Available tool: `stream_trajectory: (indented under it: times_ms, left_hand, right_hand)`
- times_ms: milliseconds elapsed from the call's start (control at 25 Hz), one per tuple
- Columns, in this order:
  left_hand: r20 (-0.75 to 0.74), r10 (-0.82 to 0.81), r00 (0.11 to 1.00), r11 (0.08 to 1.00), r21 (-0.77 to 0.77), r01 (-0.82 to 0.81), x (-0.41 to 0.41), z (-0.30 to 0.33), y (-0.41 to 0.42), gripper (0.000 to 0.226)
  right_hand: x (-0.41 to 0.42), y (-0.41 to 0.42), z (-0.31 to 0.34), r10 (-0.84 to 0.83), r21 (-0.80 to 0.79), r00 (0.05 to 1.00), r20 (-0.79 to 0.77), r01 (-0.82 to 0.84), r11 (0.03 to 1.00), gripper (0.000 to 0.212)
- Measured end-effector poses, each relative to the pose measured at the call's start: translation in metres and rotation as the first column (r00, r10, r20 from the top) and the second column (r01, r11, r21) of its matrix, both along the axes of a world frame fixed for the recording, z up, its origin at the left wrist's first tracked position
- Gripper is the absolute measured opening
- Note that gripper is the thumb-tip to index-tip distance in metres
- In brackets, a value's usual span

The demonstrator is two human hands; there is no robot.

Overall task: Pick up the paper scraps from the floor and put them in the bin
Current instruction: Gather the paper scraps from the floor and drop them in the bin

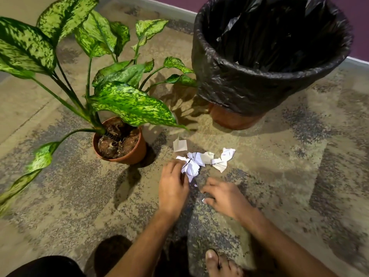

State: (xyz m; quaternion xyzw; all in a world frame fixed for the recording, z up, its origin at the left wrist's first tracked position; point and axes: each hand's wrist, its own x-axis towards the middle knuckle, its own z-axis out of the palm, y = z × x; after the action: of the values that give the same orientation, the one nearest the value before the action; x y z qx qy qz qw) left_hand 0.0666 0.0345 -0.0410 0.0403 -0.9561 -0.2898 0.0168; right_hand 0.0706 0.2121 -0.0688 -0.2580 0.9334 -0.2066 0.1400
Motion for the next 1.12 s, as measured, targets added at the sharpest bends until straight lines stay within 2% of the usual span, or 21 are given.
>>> stream_trajectory:
  times_ms: [120, 240, 320, 400, 480, 640, 800, 880, 1000, 1120]
  left_hand:
    - [0.084, -0.069, 0.994, 0.997, -0.034, 0.072, 0.021, -0.013, -0.005, 0.029]
    - [0.175, -0.158, 0.972, 0.986, -0.026, 0.165, 0.031, -0.022, -0.001, 0.028]
    - [0.222, -0.174, 0.959, 0.982, -0.037, 0.187, 0.03, -0.023, 0.005, 0.032]
    - [0.253, -0.153, 0.955, 0.984, -0.045, 0.17, 0.027, -0.022, 0.01, 0.036]
    - [0.258, -0.143, 0.956, 0.983, -0.075, 0.168, 0.024, -0.02, 0.013, 0.037]
    - [0.263, -0.183, 0.947, 0.964, -0.14, 0.225, 0.021, -0.023, 0.013, 0.027]
    - [0.257, -0.175, 0.951, 0.964, -0.151, 0.218, 0.023, -0.028, 0.014, 0.012]
    - [0.238, -0.166, 0.957, 0.967, -0.149, 0.205, 0.023, -0.029, 0.015, 0.011]
    - [0.234, -0.147, 0.961, 0.977, -0.115, 0.178, 0.023, -0.03, 0.016, 0.013]
    - [0.239, -0.108, 0.965, 0.991, -0.057, 0.125, 0.023, -0.03, 0.016, 0.015]
  right_hand:
    - [0.005, -0.004, -0.012, -0.013, -0.1, 0.999, -0.044, 0.009, 0.995, 0.023]
    - [0.009, -0.008, -0.013, -0.002, -0.106, 0.996, -0.084, -0.007, 0.994, 0.015]
    - [0.009, -0.007, -0.01, -0.087, -0.147, 0.994, -0.06, 0.077, 0.986, 0.008]
    - [0.007, -0.003, -0.008, -0.264, -0.167, 0.964, 0.023, 0.264, 0.95, 0.011]
    - [0.004, 0.002, -0.01, -0.353, -0.156, 0.935, 0.035, 0.354, 0.922, 0.014]
    - [0.002, 0.0, -0.013, -0.373, -0.114, 0.928, 0.007, 0.371, 0.922, 0.033]
    - [0.014, -0.012, -0.016, -0.405, 0.038, 0.913, 0.053, 0.403, 0.914, 0.054]
    - [0.02, -0.017, -0.019, -0.429, 0.038, 0.903, -0.021, 0.429, 0.902, 0.048]
    - [0.026, -0.021, -0.028, -0.439, -0.013, 0.89, -0.123, 0.441, 0.897, 0.025]
    - [0.026, -0.023, -0.031, -0.432, -0.047, 0.889, -0.153, 0.431, 0.901, 0.008]
